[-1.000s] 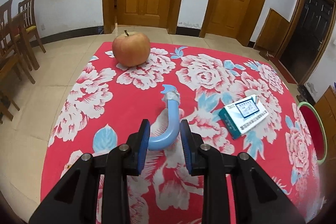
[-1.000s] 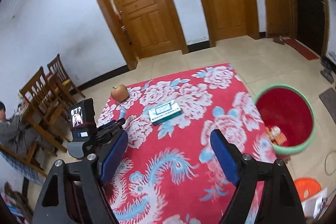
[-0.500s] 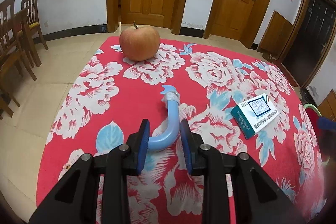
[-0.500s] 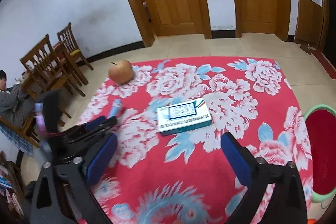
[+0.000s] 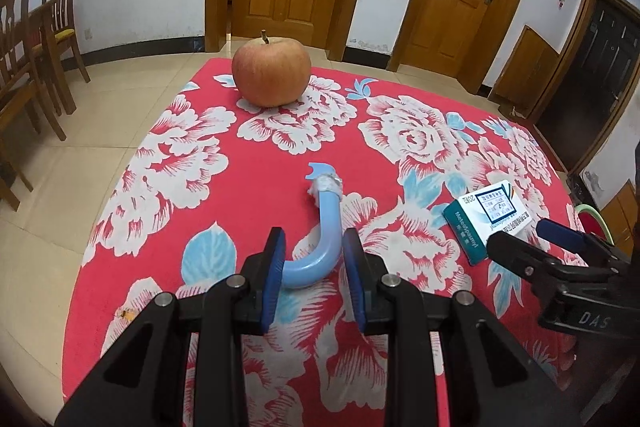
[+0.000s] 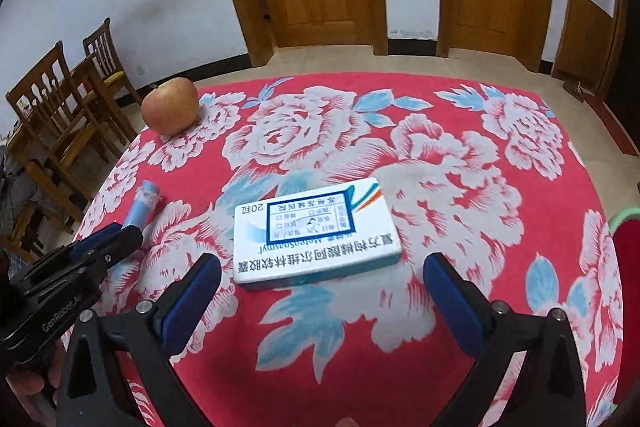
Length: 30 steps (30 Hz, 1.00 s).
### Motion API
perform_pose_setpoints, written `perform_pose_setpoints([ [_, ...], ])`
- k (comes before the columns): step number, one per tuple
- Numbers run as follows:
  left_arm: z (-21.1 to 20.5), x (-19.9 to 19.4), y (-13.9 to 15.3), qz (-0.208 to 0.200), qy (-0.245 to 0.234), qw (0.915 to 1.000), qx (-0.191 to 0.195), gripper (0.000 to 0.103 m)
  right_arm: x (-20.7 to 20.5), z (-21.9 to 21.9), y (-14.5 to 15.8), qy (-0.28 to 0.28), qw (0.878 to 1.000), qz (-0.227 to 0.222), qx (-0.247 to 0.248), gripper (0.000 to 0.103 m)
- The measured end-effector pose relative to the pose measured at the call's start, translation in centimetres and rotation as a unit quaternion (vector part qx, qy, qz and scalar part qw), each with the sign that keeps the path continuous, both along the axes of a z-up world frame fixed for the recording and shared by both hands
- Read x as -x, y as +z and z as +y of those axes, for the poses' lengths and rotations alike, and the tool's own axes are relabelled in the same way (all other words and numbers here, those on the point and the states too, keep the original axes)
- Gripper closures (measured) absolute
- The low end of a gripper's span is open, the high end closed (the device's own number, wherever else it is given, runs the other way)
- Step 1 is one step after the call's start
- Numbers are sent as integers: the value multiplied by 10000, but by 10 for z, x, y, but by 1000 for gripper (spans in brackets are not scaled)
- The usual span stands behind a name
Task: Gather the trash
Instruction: 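Grasp the white-and-teal medicine box with the right gripper while the left holds the tube, then carry tube and medicine box over the red bucket and open both grippers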
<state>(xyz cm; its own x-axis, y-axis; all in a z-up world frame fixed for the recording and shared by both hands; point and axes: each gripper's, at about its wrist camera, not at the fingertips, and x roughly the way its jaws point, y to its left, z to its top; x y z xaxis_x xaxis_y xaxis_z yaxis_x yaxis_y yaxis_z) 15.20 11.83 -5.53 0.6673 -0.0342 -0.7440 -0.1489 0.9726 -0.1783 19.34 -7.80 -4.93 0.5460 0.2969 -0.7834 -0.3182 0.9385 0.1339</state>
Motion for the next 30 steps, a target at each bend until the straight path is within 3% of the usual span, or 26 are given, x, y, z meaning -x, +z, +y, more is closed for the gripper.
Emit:
perform_pose_setpoints([
  [15, 0, 0, -1, -3, 12, 10000, 1, 74, -6, 25, -17, 250, 9971, -28, 714, 0],
  [18, 1, 1, -1, -5, 13, 10000, 1, 74, -4, 26, -16, 239, 9972, -56, 710, 11],
  [30, 0, 1, -1, -6, 15, 10000, 4, 74, 19, 1, 8, -19, 9984, -331, 452, 11],
])
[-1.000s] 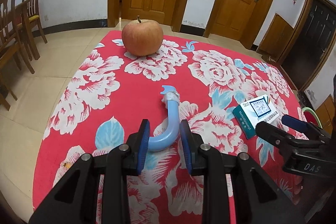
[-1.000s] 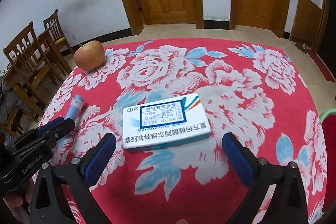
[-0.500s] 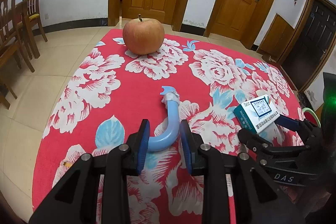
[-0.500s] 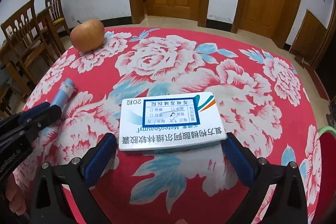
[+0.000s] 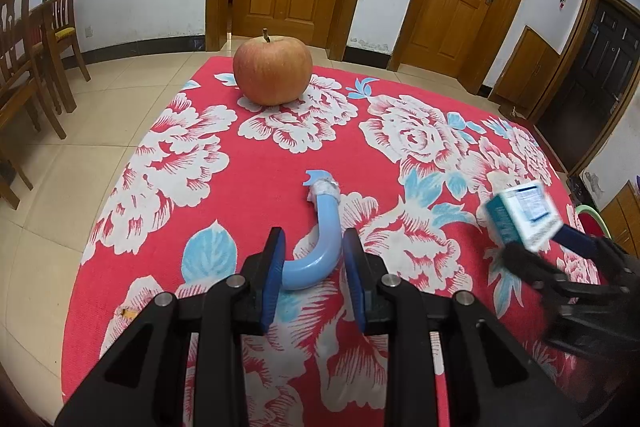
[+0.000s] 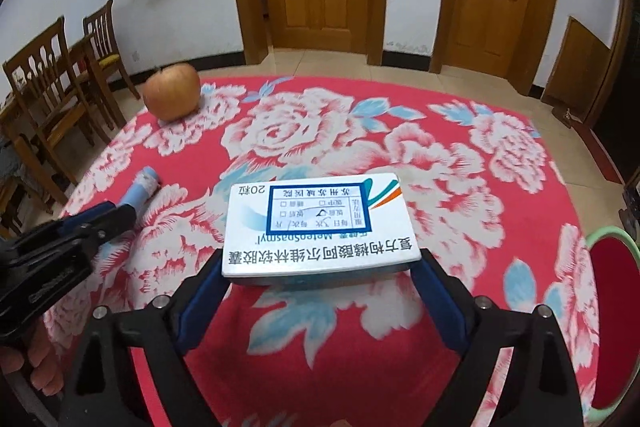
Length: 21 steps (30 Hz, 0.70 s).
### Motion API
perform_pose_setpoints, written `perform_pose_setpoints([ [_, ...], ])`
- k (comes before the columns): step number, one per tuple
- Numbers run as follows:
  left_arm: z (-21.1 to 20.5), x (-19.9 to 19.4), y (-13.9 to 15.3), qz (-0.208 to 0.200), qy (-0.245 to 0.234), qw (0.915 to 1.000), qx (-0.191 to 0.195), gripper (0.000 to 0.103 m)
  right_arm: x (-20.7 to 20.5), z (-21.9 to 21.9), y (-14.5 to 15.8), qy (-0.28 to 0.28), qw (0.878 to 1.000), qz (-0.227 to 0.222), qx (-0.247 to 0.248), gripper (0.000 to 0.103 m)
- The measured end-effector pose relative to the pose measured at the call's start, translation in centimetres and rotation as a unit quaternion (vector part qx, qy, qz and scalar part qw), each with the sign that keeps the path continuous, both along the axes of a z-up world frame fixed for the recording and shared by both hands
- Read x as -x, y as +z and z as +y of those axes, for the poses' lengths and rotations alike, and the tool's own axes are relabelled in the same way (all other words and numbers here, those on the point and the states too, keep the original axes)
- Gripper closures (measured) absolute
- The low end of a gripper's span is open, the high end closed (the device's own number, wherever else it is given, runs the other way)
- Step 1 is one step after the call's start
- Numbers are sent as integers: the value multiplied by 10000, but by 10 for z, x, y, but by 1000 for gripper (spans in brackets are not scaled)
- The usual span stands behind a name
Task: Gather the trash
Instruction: 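Carry tube and medicine box over the red bucket and open both grippers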
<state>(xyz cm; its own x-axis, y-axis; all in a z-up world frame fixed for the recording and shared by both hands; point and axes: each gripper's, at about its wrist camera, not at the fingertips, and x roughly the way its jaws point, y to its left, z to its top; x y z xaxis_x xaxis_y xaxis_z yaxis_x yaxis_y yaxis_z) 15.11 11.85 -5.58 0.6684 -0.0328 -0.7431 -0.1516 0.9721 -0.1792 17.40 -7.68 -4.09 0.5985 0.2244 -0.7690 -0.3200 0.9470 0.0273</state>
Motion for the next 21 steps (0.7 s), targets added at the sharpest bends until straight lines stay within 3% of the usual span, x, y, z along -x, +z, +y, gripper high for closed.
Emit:
perform_pose_setpoints([
  [9, -1, 1, 1, -35, -16, 10000, -16, 74, 26, -47, 27, -516, 9975, -220, -439, 11],
  [21, -18, 4, 8, -158, -214, 9994, -222, 74, 59, -125, 46, -1327, 9881, -460, -631, 11],
])
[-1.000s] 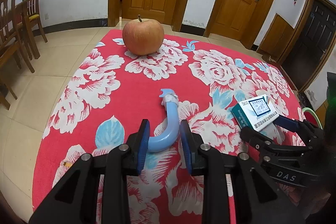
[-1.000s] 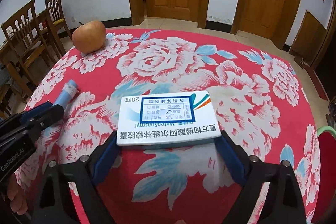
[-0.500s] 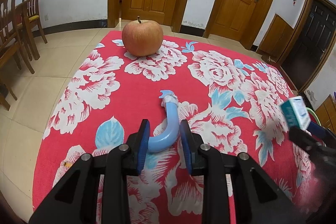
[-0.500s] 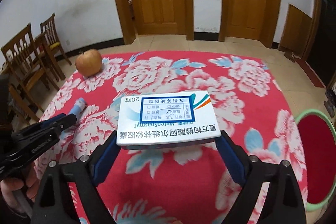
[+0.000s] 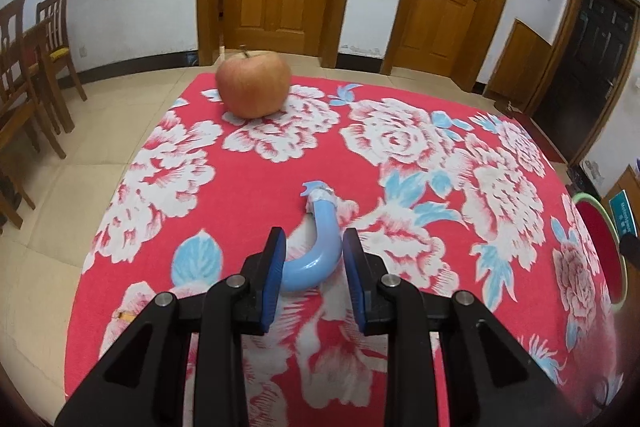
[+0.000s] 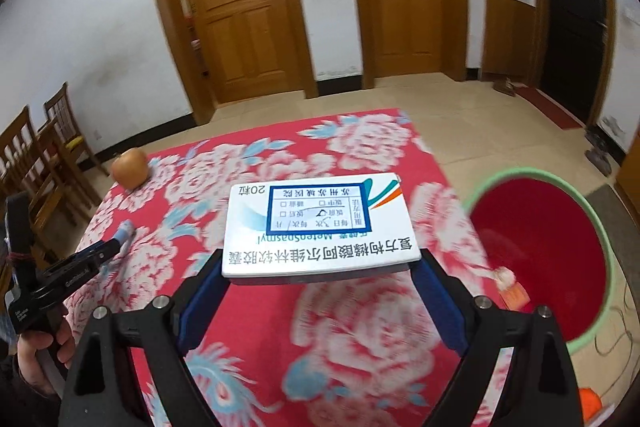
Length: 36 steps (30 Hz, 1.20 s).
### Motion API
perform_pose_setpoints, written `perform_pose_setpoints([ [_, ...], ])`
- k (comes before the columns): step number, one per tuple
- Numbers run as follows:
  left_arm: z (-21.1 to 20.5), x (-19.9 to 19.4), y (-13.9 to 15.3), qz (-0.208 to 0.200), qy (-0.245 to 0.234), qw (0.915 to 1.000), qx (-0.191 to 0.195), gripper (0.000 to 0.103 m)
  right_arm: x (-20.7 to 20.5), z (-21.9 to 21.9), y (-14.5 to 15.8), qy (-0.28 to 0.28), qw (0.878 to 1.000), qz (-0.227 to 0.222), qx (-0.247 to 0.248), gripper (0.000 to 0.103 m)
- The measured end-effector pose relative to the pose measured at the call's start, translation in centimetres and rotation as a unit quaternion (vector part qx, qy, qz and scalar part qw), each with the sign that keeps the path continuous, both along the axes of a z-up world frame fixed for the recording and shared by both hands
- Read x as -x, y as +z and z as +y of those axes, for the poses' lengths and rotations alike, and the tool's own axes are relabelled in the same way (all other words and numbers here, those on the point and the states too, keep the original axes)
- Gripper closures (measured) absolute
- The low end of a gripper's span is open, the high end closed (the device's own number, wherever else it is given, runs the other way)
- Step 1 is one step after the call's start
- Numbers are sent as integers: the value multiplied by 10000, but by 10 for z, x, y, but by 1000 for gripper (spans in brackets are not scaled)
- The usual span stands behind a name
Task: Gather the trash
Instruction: 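Carry tube and medicine box over the red bucket and open both grippers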
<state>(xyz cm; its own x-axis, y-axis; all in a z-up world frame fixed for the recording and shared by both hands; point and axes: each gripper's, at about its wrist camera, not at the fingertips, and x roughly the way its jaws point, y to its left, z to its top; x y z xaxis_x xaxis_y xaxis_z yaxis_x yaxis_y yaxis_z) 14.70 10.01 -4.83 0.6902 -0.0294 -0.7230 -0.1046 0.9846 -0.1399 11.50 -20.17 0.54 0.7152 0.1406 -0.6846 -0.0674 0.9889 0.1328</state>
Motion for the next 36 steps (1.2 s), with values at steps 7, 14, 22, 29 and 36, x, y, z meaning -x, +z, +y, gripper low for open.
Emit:
perform_pose_setpoints([
  [7, -16, 7, 13, -148, -266, 9995, 69, 75, 18, -55, -7, -747, 9967, 56, -310, 11],
  [14, -38, 16, 32, -294, -562, 9980, 57, 75, 34, -110, -15, -1452, 9882, 115, -473, 11],
  [22, -65, 20, 46, -205, -951, 9944, 402, 77, 42, -152, -35, -2019, 9763, 304, -722, 11],
  [29, -59, 20, 50, -66, -844, 9963, 135, 77, 44, -174, -45, -2160, 9703, 334, -1036, 11],
  [36, -46, 13, 34, 285, -697, 9970, -192, 72, 47, -184, -45, -2169, 9685, 235, -1201, 11],
])
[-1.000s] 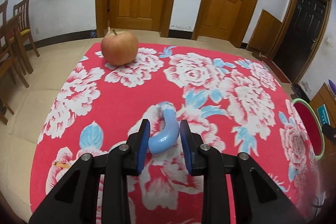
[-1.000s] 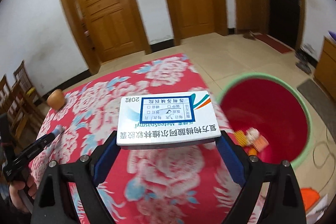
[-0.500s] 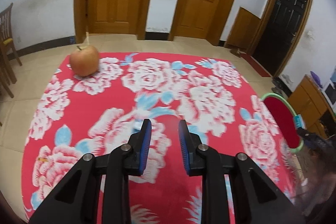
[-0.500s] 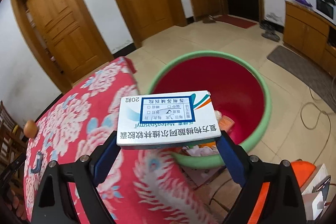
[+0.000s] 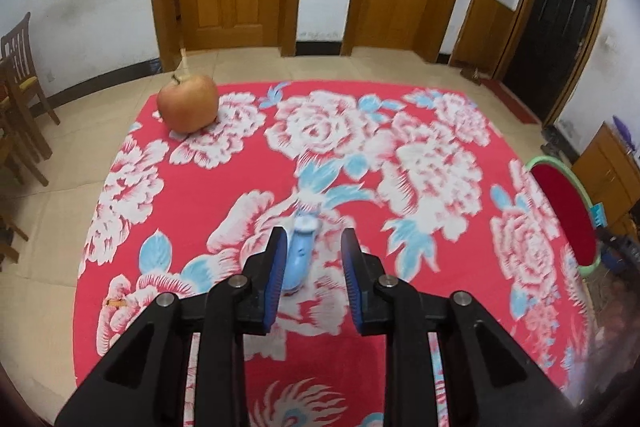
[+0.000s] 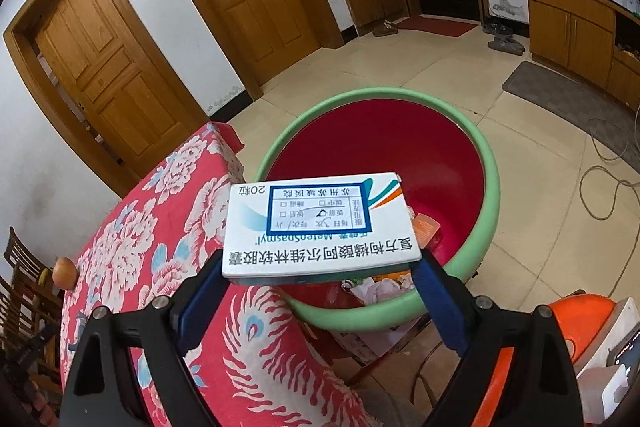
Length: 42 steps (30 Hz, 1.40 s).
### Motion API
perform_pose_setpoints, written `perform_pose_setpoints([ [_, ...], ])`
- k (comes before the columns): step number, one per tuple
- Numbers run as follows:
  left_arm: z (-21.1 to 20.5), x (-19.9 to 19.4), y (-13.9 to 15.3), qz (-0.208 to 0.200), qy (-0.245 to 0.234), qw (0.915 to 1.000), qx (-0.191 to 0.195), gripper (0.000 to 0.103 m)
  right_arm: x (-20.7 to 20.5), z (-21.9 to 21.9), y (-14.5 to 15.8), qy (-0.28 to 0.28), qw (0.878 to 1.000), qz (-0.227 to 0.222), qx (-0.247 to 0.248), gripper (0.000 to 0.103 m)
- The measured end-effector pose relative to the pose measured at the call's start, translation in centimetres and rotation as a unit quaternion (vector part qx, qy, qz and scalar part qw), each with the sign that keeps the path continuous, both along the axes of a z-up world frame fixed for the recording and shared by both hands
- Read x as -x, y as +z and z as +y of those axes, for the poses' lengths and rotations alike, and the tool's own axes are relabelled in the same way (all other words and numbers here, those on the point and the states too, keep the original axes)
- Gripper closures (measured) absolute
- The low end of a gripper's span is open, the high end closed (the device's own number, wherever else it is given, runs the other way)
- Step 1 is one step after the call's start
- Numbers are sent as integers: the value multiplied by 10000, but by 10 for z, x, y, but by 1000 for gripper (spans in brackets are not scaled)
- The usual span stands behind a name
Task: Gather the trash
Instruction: 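Carry tube and medicine box over the red bucket and open both grippers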
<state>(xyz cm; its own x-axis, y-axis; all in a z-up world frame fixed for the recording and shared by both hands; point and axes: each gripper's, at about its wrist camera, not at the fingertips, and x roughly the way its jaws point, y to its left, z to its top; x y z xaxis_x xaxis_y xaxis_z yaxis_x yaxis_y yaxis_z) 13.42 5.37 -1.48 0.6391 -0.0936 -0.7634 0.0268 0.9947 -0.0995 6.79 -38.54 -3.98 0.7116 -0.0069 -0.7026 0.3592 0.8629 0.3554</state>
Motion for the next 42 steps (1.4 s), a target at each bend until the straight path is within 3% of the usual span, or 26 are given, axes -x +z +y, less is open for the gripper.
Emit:
perform_pose_setpoints([
  [8, 1, -10, -32, 373, 117, 9992, -101, 70, 6, -6, 3, 23, 9999, -90, -98, 11],
  [11, 1, -10, -37, 406, 104, 9991, -44, 84, 6, -8, 4, 5, 9999, -97, -104, 11],
  [14, 0, -8, -38, 400, 75, 9992, 19, 85, 6, -10, 3, -19, 9999, -84, -111, 11],
  [28, -46, -5, -4, 82, -432, 9974, 572, 85, -3, -24, -1, -228, 9997, -22, -127, 9],
  [35, -94, -9, 13, -7, -925, 9931, 724, 85, 2, -31, 4, -265, 9989, -124, -355, 4],
  [42, -154, -15, 22, -3, -1464, 9862, 770, 85, 27, -24, 26, -223, 9993, -244, -187, 3],
])
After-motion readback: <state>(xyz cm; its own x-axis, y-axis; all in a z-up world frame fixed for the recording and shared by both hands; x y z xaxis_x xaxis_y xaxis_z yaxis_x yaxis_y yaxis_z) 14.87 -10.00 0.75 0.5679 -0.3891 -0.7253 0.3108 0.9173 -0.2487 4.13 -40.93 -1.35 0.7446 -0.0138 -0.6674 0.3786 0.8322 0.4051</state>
